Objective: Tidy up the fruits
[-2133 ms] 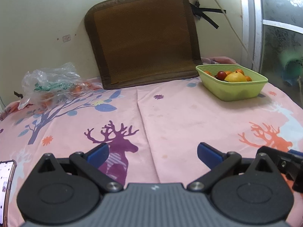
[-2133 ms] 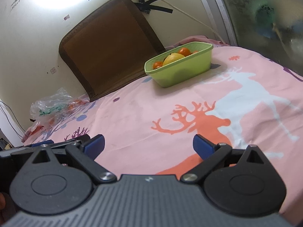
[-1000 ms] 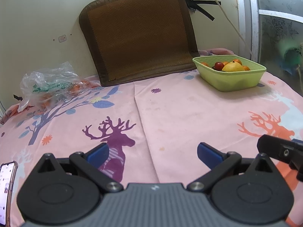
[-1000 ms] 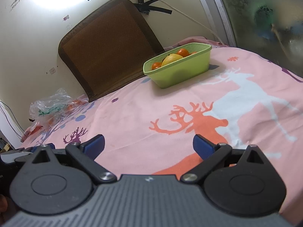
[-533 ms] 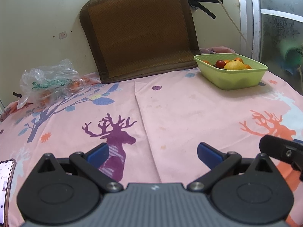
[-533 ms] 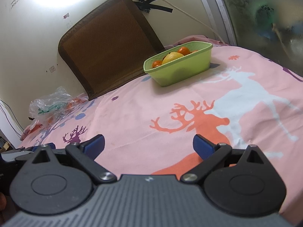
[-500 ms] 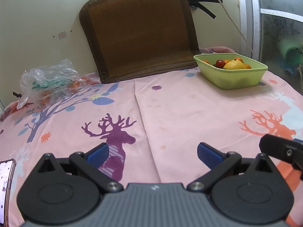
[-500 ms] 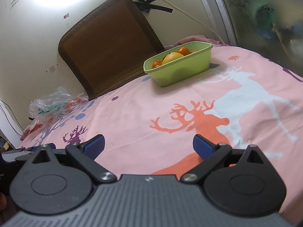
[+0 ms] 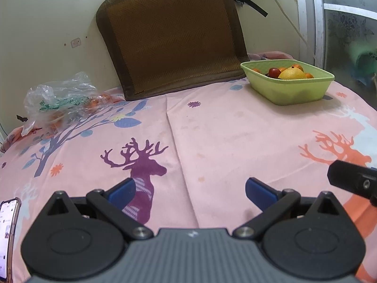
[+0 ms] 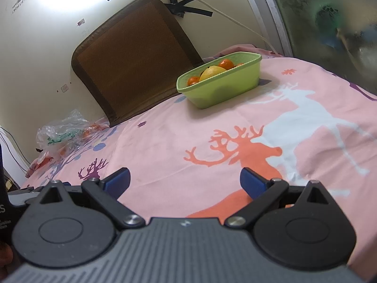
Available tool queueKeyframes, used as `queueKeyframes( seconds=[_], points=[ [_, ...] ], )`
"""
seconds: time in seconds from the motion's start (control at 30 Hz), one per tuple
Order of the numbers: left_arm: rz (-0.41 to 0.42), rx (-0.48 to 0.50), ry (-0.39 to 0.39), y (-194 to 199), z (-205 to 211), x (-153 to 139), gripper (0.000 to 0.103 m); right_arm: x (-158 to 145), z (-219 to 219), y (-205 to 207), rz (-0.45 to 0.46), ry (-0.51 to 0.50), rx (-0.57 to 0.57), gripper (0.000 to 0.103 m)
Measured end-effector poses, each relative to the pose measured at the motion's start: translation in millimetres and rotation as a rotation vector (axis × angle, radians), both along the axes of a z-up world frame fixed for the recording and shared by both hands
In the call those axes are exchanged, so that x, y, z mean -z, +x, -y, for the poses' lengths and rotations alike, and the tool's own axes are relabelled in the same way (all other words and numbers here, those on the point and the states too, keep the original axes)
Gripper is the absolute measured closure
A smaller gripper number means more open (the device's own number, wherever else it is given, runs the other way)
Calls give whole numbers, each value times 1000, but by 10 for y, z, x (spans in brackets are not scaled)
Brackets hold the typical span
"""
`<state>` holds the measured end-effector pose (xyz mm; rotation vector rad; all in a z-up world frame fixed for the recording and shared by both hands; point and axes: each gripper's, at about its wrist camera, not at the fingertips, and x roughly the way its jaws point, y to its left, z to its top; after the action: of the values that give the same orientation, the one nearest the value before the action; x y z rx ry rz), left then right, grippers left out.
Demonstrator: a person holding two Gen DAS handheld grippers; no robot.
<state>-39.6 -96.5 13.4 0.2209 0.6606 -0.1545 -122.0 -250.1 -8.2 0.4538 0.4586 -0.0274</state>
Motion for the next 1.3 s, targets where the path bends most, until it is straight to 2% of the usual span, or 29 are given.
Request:
queueKeyframes(
  seconds=[0.63,0.97,1.3],
  points=[
    [11,-35,19,15,-18,-17,0,9,-6,0,-1,0,0,2],
    [181,-106,91,-79,-26,-150,0,24,-9,4,-3,4,-1,2],
    [85,-51,16,-16,-83,-126,0,4,-34,12,-3,-1,-8,2]
  ],
)
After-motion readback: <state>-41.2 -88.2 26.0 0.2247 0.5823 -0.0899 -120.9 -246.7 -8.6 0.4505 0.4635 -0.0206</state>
